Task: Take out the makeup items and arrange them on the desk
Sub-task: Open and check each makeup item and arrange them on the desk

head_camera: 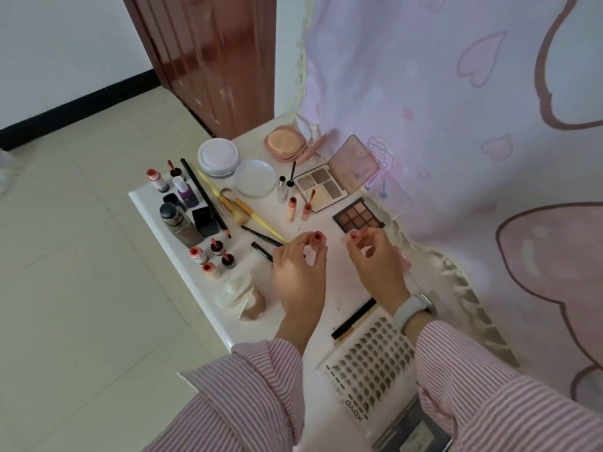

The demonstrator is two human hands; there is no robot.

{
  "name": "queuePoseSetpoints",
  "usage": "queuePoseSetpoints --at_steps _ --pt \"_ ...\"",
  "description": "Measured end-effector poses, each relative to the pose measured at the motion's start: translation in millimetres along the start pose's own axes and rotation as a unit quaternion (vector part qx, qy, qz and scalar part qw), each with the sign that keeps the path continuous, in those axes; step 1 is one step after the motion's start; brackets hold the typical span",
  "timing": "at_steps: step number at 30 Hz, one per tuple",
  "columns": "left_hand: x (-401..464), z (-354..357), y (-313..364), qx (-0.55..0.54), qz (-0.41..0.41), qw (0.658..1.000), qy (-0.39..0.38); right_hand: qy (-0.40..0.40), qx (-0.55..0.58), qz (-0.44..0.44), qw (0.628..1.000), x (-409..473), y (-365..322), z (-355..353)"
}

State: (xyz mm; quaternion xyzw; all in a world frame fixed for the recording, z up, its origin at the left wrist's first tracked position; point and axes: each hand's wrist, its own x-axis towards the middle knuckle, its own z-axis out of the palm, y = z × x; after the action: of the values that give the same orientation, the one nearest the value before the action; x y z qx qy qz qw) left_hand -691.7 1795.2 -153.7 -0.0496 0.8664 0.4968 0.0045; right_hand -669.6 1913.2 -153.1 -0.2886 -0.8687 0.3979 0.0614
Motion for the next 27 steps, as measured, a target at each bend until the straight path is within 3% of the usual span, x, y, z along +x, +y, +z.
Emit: queuePoseSetpoints --at_steps 4,9,14,19,23,27 --pt "12.4 10.8 -0.7 0.056 0.012 0.998 0.020 -0.025 -0.054 -0.032 0.998 15.2 -1.9 11.8" --pt "21.2 17.4 -6.7 0.131 0.036 0.991 0.021 0.020 -0.106 -0.097 0.989 30.7 -1.9 25.1" --pt "22.4 20.5 -4.4 0.136 0.043 0.990 0.021 0.034 -0.145 -0.107 0.983 32.7 -0.8 29.7" --pt "12.1 14.9 -3.5 0.117 0.041 0.992 -0.007 0.000 -0.126 -0.079 0.989 24.5 0.6 20.2" --pt "-12.4 2.9 -6.3 0.096 0.093 0.991 -0.008 0.018 -0.118 -0.094 0.988 3.3 10.0 -4.0" --pt "-39.0 -8.0 -20.8 0.134 0.178 0.974 -0.051 0.046 -0.233 -0.091 0.967 -12.6 26.2 -28.2"
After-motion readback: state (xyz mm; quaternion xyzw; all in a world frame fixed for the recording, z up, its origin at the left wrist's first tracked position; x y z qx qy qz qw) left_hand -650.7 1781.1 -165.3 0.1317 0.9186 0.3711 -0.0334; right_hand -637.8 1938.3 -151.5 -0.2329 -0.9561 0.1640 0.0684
